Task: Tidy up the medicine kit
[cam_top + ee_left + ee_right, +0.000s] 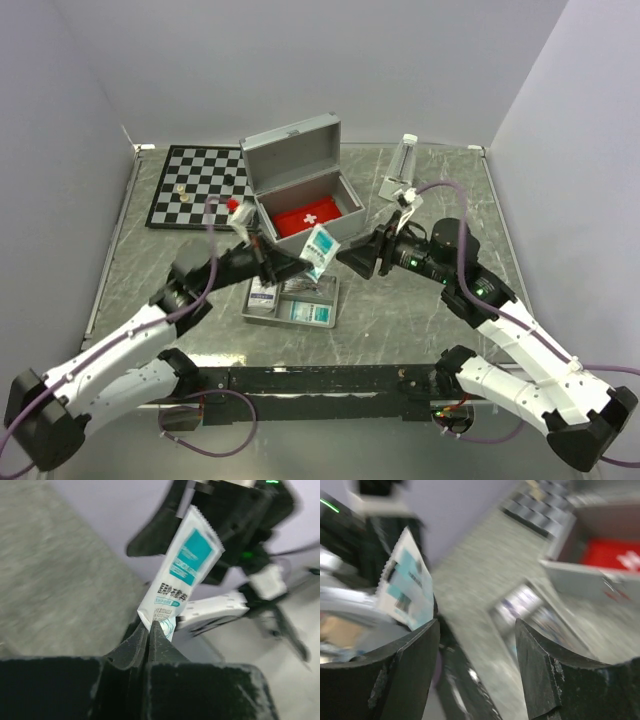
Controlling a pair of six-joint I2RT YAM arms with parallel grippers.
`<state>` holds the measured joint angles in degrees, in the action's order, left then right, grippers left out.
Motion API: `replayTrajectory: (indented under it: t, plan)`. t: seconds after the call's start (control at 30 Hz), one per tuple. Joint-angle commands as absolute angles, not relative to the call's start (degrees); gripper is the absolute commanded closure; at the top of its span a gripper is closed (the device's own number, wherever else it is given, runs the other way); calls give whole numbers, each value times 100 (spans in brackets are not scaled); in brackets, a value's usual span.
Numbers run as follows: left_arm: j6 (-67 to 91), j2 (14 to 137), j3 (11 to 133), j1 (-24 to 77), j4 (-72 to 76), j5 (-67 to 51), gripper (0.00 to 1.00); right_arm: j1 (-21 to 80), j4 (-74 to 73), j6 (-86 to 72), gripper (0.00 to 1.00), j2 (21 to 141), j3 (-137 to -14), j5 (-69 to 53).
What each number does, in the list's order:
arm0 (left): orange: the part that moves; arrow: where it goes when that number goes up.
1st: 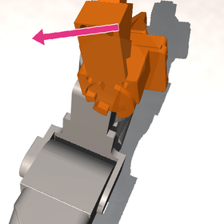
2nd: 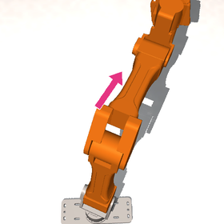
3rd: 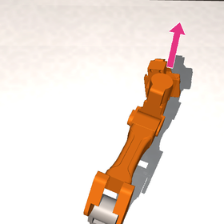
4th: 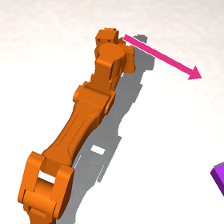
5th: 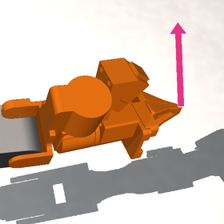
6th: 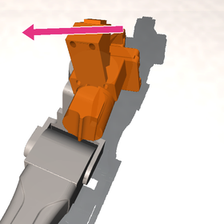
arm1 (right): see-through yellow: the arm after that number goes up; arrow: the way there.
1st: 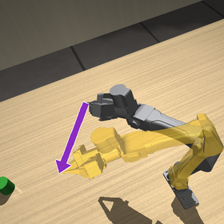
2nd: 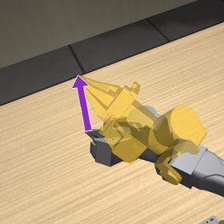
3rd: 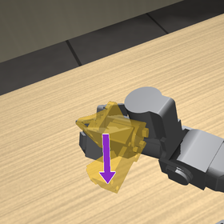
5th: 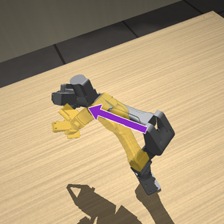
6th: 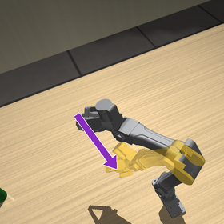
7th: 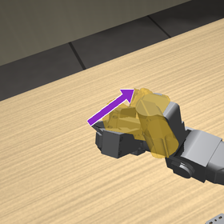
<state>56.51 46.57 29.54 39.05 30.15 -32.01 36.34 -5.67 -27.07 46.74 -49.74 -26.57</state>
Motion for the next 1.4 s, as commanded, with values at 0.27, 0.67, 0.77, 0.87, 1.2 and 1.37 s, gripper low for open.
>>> replayTrajectory:
  t: [0.27, 0.67, 0.77, 0.87, 1.2, 1.37]
  plan:
    - [2225, 6573, 4983, 4210, -2706, -1864, 99, 3612, -2188, -1697, 34, 4210, -4359, -1213]
    - [1293, 7794, 5282, 4868, -3050, -845, 97, 3612, -2057, -1661, 35, 4140, -4087, -1353]
    - [950, 8120, 5510, 4913, -3137, -669, 96, 3612, -2074, -1696, 36, 4096, -4043, -1415]
    - [739, 8366, 5651, 4913, -3173, -554, 96, 3612, -2074, -1731, 36, 4043, -3973, -1511]
    - [791, 9114, 6020, 4913, -3393, -343, 88, 3612, -2074, -1749, 36, 3973, -3814, -1538]
    - [870, 8843, 5959, 4922, -3419, -220, 77, 3612, -2065, -1749, 36, 3999, -3788, -1529]
